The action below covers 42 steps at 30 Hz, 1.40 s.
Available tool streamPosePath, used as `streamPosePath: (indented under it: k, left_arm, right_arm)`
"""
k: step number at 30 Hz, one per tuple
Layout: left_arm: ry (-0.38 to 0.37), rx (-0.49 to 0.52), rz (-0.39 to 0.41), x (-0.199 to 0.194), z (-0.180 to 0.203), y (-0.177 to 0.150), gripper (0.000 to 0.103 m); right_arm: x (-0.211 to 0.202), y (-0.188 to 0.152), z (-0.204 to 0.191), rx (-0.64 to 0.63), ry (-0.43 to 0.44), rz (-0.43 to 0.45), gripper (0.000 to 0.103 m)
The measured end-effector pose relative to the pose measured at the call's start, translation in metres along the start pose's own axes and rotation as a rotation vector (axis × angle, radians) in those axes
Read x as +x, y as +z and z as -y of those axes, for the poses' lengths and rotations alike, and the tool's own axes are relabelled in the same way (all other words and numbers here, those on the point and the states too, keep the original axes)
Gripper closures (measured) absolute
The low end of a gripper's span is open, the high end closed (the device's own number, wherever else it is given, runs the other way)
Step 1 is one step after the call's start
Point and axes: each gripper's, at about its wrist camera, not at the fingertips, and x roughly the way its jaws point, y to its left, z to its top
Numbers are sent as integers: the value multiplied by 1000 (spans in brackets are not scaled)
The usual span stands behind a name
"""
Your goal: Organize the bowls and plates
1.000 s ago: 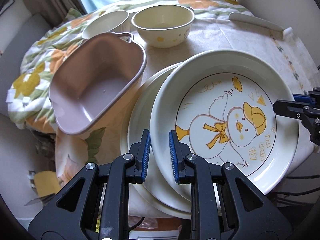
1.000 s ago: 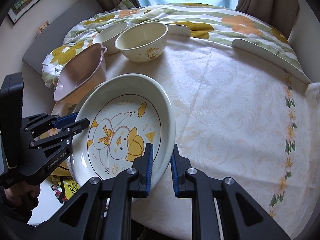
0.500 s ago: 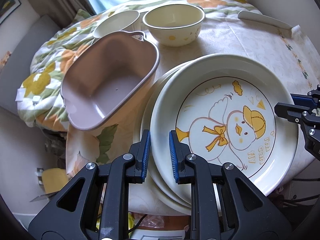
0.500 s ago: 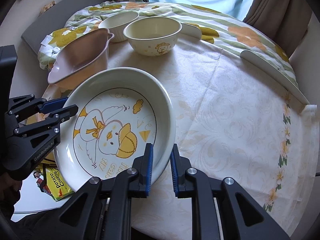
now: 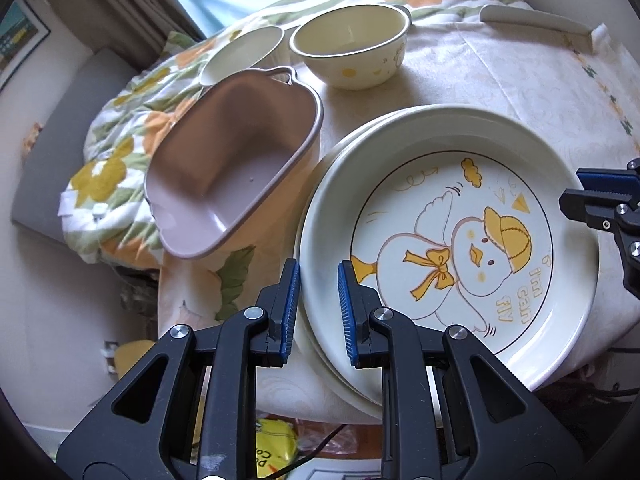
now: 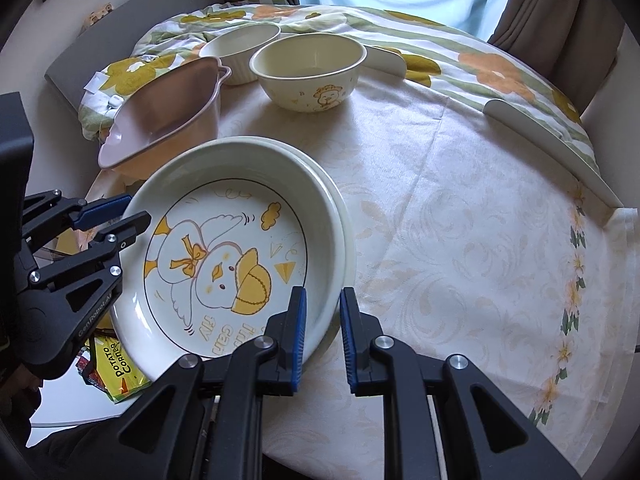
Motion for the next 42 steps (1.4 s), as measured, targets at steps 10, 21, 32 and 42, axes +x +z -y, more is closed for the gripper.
streamPosePath:
  k: [10, 21, 32, 42]
  left_arm:
    - [-61, -63, -18, 0, -12, 2, 86]
    - [-132, -331, 154, -65, -83, 18, 32]
    - [-149, -617, 139, -63, -172, 13, 0]
    - [-295, -729, -40, 38, -182, 10, 24]
  right_arm:
    - [-2, -1, 5, 19, 32, 4, 87]
    - [-59, 25, 20, 75, 243, 203, 6]
    - [-56, 102, -6, -65, 333, 164, 6]
    - [51, 153, -58, -82, 396, -93, 37]
